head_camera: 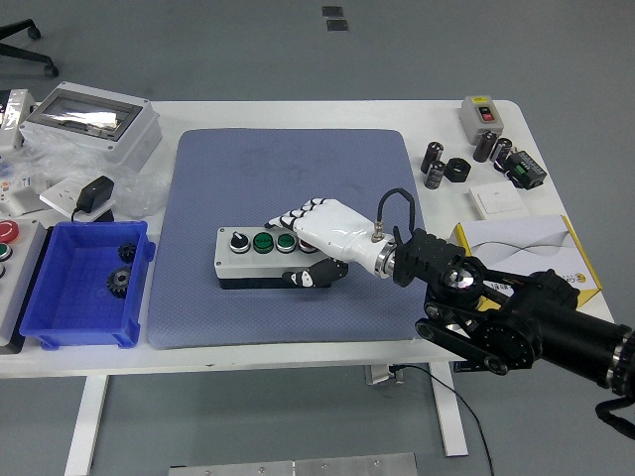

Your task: Pick up the button,place it on the desk,press the button,press the button

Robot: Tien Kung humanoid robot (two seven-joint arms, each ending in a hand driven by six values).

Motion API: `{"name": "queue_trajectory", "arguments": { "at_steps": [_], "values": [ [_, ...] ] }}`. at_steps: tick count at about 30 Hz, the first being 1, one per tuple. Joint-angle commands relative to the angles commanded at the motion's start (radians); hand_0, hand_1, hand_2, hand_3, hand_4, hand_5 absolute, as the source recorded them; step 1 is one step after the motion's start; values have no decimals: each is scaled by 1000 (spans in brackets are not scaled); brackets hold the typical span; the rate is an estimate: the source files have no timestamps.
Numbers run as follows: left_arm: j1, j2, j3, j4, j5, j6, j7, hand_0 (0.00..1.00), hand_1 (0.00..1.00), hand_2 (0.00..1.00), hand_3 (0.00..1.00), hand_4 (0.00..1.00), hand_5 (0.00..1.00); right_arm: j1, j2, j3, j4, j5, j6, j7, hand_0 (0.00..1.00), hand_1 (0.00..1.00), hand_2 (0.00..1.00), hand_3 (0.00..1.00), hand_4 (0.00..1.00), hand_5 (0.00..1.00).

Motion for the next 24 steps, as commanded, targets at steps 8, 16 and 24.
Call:
{"name": "queue_trajectory", "arguments": {
  "at_steps": [8, 16, 24],
  "values": [
    [1, -1, -2, -2, 4, -8, 4, 484, 458, 462, 703, 2, 2, 19, -21, -12, 36, 51, 41, -17, 777, 773, 864, 931, 434, 2],
    [5, 0, -6, -4, 6, -21, 2, 484, 459, 463, 702, 2, 2, 32, -57, 2, 97, 100, 74, -11, 775, 774, 893, 962, 442, 2],
    [6, 2, -8, -4, 10, -31, 2, 482, 458, 462, 701, 2, 2, 34, -75, 2, 111, 157, 96, 0, 782, 786, 953, 998, 494, 2]
  ]
}}
